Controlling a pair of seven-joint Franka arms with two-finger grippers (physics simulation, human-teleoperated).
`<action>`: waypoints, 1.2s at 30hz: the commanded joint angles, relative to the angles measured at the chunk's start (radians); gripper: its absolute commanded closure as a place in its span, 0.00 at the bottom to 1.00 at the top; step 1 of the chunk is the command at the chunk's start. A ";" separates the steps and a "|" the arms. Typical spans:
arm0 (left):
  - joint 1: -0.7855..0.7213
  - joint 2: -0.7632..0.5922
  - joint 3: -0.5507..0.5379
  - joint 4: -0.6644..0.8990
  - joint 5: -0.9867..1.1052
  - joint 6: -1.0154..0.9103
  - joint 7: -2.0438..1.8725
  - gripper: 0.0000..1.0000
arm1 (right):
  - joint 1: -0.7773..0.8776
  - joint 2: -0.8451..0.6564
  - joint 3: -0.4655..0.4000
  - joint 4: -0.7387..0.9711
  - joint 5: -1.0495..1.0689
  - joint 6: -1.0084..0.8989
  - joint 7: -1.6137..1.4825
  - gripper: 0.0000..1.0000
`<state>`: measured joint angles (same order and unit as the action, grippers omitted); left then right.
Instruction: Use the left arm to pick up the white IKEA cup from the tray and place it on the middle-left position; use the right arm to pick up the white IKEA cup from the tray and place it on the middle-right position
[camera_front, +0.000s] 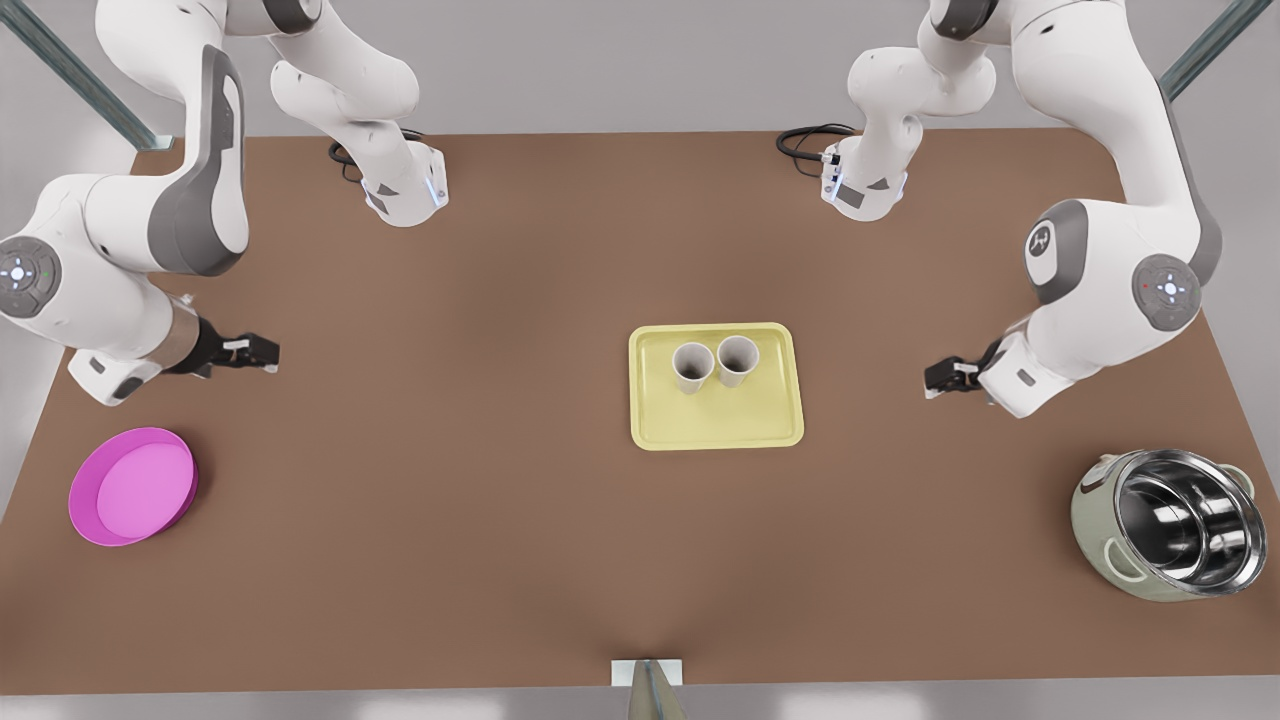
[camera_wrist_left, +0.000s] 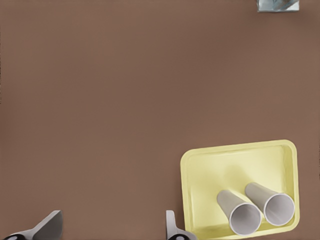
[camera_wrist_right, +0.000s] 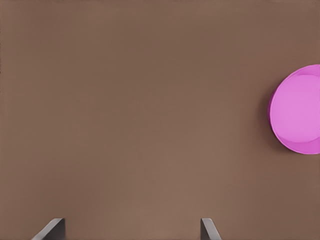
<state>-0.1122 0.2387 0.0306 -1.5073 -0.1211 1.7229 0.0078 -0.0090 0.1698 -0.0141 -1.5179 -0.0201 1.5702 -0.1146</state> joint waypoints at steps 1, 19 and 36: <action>-0.001 -0.006 0.000 0.004 -0.011 0.093 0.064 0.00 | 0.000 -0.001 0.000 0.001 -0.001 0.080 -0.082 0.00; 0.088 0.030 0.005 0.009 -0.037 0.103 0.061 0.00 | 0.592 0.335 0.022 0.084 0.104 0.389 0.667 0.00; 0.045 0.051 -0.001 -0.019 0.037 0.113 -0.034 0.00 | 0.813 0.714 0.037 0.398 0.103 0.576 1.090 0.00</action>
<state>-0.0680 0.2910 0.0292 -1.5252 -0.0890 1.8344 0.0211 0.8024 0.8730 0.0235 -1.1198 0.0844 2.1041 0.5983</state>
